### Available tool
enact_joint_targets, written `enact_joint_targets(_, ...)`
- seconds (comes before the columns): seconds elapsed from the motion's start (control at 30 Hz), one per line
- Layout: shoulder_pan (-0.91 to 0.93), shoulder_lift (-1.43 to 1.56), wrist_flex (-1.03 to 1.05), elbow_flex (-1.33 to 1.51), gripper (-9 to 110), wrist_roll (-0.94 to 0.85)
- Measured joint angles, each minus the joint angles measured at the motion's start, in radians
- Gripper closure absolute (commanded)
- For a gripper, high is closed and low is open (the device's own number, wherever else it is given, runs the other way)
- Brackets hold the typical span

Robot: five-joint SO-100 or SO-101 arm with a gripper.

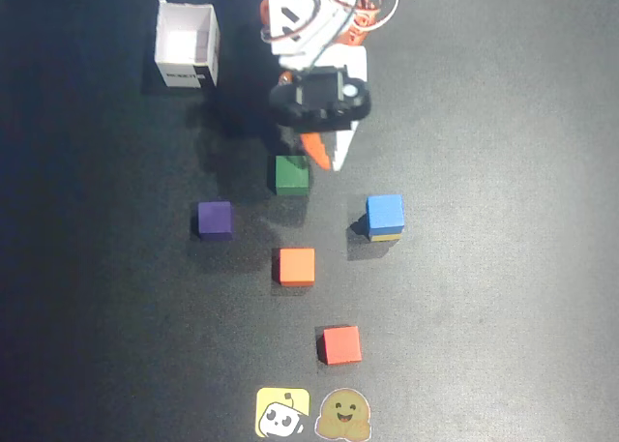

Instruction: Put the blue cube on top of the yellow cube.

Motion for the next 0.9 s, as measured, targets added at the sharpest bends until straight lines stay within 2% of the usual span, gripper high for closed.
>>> enact_joint_targets(0.27,-0.003,0.000,0.225,0.000,101,0.097)
enact_joint_targets(0.9,-0.005,0.000,0.245,0.000,101,0.083)
